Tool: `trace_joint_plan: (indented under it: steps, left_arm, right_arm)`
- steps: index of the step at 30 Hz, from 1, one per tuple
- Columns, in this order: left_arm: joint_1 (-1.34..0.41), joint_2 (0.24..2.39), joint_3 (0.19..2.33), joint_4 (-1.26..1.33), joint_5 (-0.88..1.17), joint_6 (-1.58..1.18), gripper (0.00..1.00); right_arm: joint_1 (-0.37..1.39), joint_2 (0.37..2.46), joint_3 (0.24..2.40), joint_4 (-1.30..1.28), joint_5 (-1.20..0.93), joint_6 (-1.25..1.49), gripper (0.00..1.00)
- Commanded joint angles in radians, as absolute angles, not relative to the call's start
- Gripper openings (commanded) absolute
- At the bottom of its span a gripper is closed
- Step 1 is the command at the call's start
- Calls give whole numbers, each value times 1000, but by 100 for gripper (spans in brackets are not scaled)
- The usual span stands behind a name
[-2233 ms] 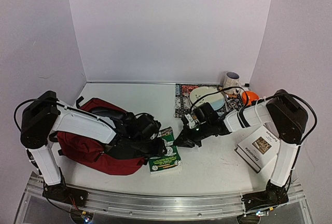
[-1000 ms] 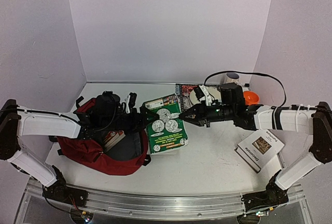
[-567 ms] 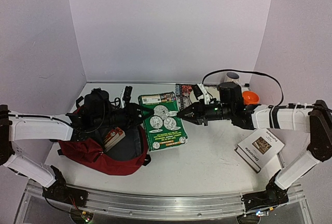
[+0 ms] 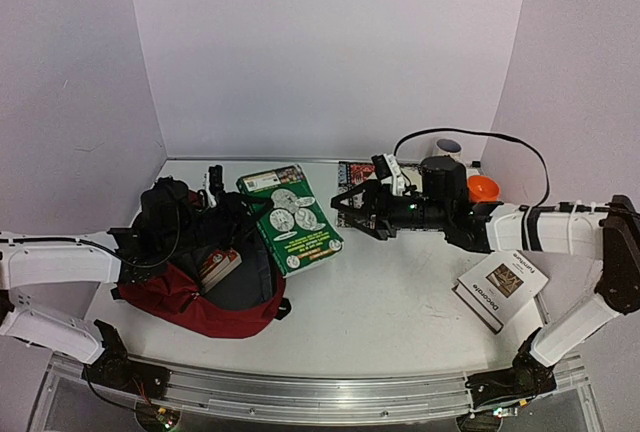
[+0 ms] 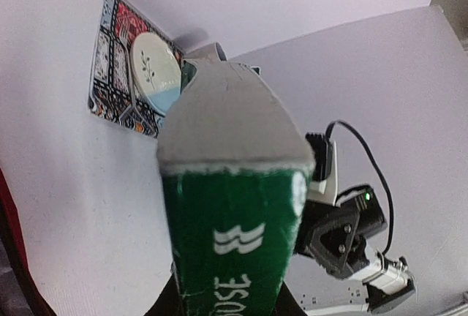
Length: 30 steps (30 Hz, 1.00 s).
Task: Pack the student bag
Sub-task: Pass from the right arm to the left, then pass from the left arm to the right
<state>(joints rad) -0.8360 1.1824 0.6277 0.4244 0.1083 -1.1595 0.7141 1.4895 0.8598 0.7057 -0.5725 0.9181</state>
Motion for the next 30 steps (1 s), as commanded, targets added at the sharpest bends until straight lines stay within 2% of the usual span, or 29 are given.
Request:
trace_joint_plan:
  steps: [1,5,12,18,30]
  left_arm:
    - [-836,1128,644,582,-71,-1207,0]
    - [-836,1124,639,617,-172,-1238,0]
    - [-836,1152,643,729,-233,-1280,0]
    - [-836,1185,670,769,-220,-1304,0]
    - [-836,1211,682,828,-159,-1367,0]
  right_arm:
    - [748,1418,799,835,-455,1014,93]
    - [769,1406,723,960,-395,1109,97]
    - [846,1455,686,1165,-327,1217,98]
    - [894,1593,764,1351,-376,1265,98]
    - [904,1669,913,1413,-368,1234,98]
